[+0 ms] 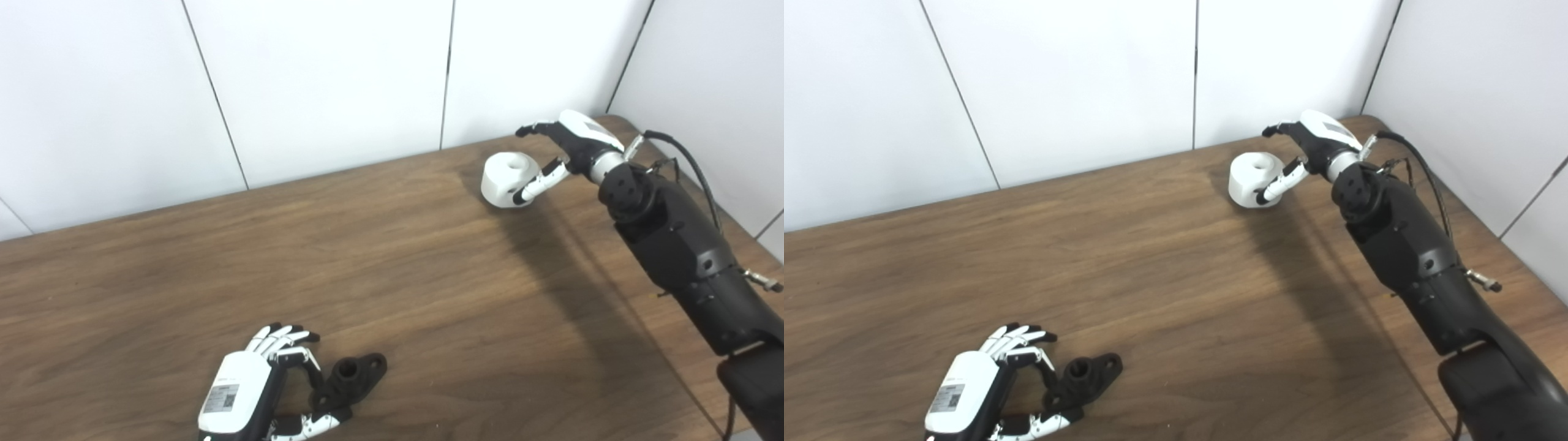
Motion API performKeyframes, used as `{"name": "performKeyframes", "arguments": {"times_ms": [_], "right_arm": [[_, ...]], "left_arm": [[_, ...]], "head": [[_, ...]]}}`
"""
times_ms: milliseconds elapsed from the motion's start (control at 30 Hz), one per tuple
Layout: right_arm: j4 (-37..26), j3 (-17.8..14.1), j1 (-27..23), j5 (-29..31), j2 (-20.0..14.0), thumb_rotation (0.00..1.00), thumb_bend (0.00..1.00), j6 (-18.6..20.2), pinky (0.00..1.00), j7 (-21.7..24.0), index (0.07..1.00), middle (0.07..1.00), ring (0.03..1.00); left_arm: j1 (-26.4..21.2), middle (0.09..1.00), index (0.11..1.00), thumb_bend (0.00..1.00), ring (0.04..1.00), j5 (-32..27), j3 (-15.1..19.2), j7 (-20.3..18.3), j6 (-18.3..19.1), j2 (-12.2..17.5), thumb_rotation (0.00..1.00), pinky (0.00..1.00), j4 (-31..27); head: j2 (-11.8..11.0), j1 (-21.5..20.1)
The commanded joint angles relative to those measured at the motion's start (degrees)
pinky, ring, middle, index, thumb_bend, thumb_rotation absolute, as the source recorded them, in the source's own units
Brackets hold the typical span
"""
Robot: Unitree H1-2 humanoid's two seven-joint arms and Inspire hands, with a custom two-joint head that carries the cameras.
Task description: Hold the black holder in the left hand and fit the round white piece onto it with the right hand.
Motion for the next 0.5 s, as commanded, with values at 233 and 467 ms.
{"name": "performKeyframes", "arguments": {"times_ms": [233, 467], "right_arm": [[-0.3, 1.8, -4.3, -2.4, -4.2, 0.22, 0.90, -0.2, 1.00, 2.3, 0.792, 0.902, 0.966], [-0.1, 2.3, -4.6, -3.1, -4.6, 0.22, 0.89, 0.5, 1.00, 3.1, 0.770, 0.908, 0.971]], "left_arm": [[2.0, 0.777, 0.487, 0.52, 0.840, 2.0, -0.4, -3.0, 2.1, 1.2, 0.05, 0.92, 0.9], [2.0, 0.772, 0.487, 0.52, 0.837, 1.8, -0.4, -2.3, 1.6, 1.2, 0.05, 0.91, 1.2]], "head": [[0.2, 0.1], [0.2, 0.1]]}}
